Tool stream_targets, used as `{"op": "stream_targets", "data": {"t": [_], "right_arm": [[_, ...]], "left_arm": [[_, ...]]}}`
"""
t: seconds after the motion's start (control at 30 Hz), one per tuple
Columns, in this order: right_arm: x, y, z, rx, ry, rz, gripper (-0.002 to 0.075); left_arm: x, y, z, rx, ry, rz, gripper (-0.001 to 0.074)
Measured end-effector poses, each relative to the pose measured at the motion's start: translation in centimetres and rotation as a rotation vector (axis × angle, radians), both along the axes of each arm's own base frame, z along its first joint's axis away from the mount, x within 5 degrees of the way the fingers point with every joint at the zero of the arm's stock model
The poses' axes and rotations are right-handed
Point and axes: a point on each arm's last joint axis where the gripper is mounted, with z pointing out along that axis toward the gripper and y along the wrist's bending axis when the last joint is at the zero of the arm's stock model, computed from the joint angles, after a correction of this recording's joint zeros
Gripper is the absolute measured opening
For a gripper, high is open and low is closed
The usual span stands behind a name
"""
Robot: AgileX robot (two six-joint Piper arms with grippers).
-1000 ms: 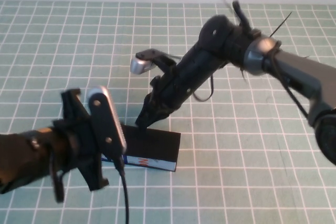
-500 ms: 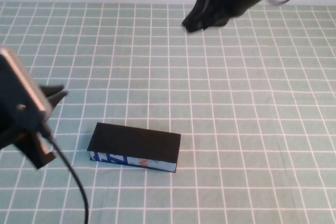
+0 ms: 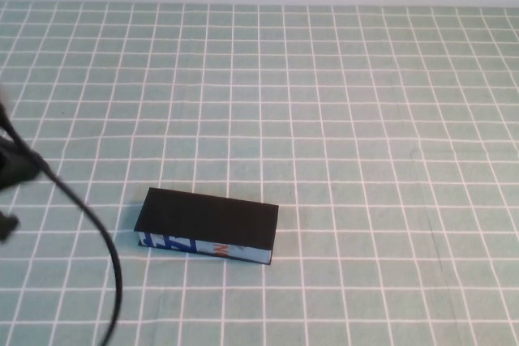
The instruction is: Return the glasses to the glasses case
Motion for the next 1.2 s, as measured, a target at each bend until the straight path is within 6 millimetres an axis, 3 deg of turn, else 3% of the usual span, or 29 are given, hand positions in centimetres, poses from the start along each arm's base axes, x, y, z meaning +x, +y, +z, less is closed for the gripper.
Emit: {"op": "stream_targets", "data": {"t": [0.23,0.43,0.57,0.8,1.0,1.2], "right_arm": [[-3.8,-5.4,-1.1,-0.088,-0.028,-0.426,-0.0011],[-10.6,-8.9,-3.6,0.039,-0.194,-0.512,-0.0011],[-14.0,-10.1,-8.6,0.132,-0.239,-0.506,-0.0011],[-16.2,-10.8,-18.2,0.233,-0.239,-0.518,-0.0011],[-17.8,-11.7,-23.4,0.309,-0.311,-0.536,-0.0011],[-18.3,-11.9,-25.9,0.293,-0.286,-0.538,-0.0011]], "left_arm": [[-1.2,2.6,2.2,-0.123,-0.176,0.341,-0.0001],[-5.5,3.1,2.4,-0.235,-0.38,0.44,-0.0001],[-8.0,3.1,1.5,-0.345,-0.465,0.477,-0.0001],[-10.2,2.1,-1.7,-0.591,-0.402,0.493,-0.0001],[-13.0,2.1,-3.6,-0.643,-0.499,0.473,-0.0001],[-14.6,2.1,-4.1,-0.65,-0.582,0.453,-0.0001]]}}
